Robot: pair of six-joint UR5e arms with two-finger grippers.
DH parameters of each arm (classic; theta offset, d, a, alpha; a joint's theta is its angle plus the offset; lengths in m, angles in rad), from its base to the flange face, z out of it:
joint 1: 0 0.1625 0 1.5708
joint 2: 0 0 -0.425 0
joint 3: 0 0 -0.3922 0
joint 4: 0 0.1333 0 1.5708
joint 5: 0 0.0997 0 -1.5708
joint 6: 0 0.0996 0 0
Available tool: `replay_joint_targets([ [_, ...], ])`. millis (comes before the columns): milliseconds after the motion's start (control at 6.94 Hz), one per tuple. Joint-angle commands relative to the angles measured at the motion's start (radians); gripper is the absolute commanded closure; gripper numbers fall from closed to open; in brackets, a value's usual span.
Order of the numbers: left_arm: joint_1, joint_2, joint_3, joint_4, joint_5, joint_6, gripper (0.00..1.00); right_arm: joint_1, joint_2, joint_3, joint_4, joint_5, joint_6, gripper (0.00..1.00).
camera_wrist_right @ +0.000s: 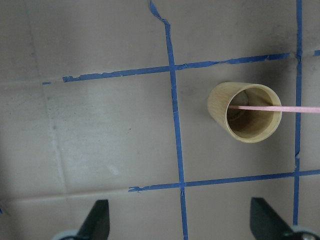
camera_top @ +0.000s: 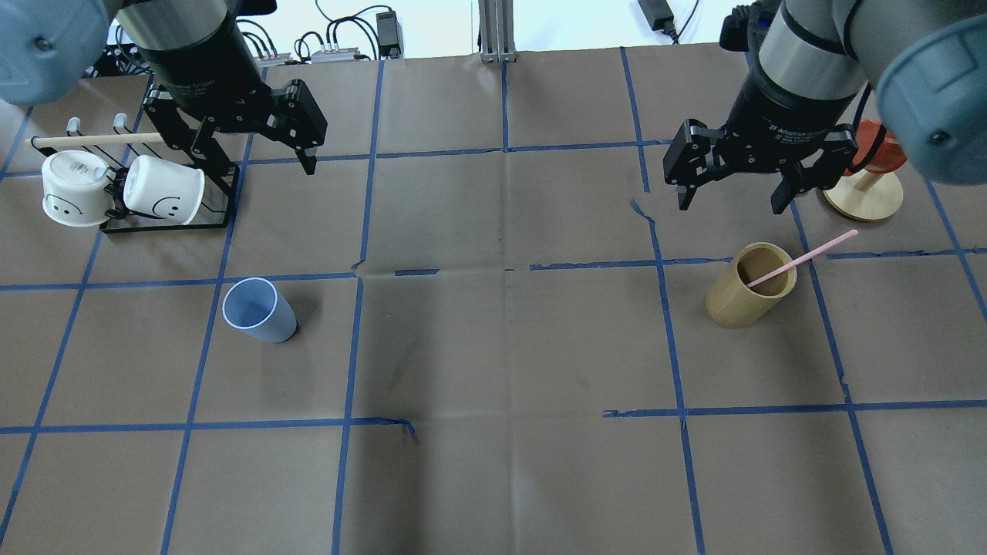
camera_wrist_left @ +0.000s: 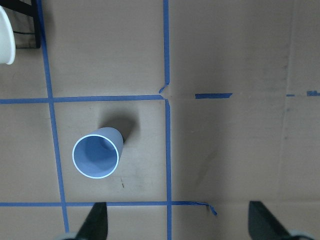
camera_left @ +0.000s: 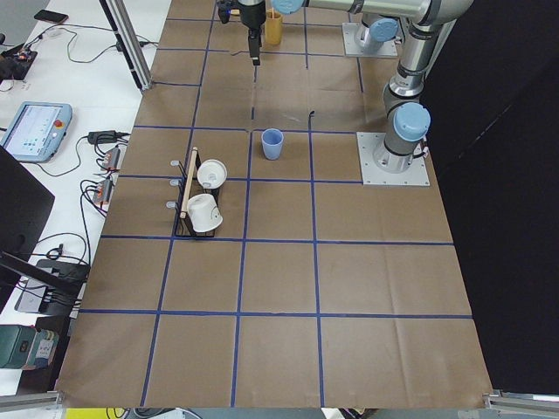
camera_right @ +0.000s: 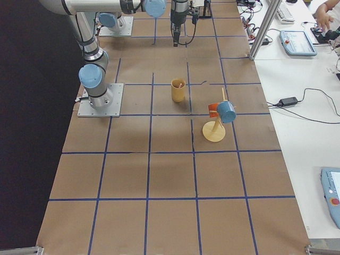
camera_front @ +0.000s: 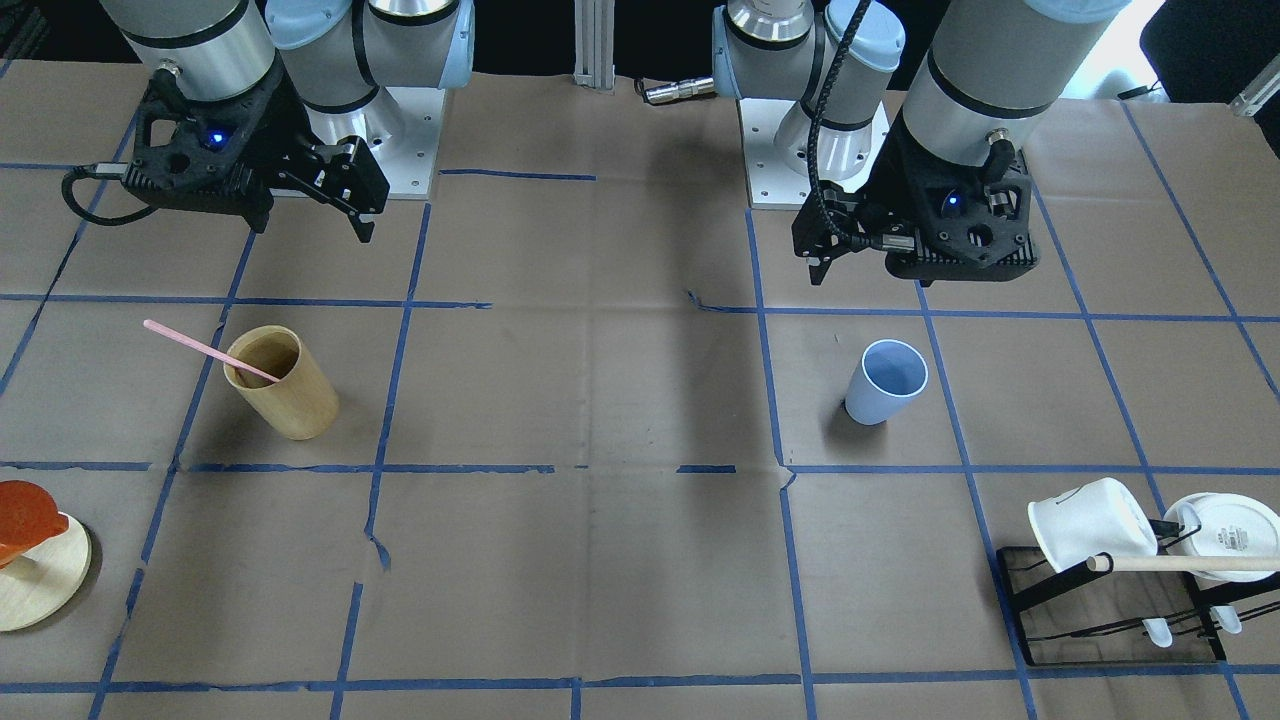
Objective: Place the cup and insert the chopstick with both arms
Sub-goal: 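Lower the left gripper over the light blue cup lying on its side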
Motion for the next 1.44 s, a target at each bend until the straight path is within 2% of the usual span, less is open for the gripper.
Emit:
replay_joint_targets([
  [0, 0.005, 0.037, -0.015, -0.006, -0.040, 0.004, 0.00, 0.001, -0.002, 0.004, -0.006, -0.004, 0.001, 0.00],
  [432, 0.019, 0.091, -0.079, 0.001, -0.042, 0.004, 0.00, -0.001, 0.002, -0.005, -0.014, -0.004, -0.001, 0.00],
  [1297, 0.019, 0.068, -0.064, 0.020, -0.040, -0.011, 0.00, -0.001, 0.003, 0.005, -0.014, -0.004, -0.012, 0.00],
])
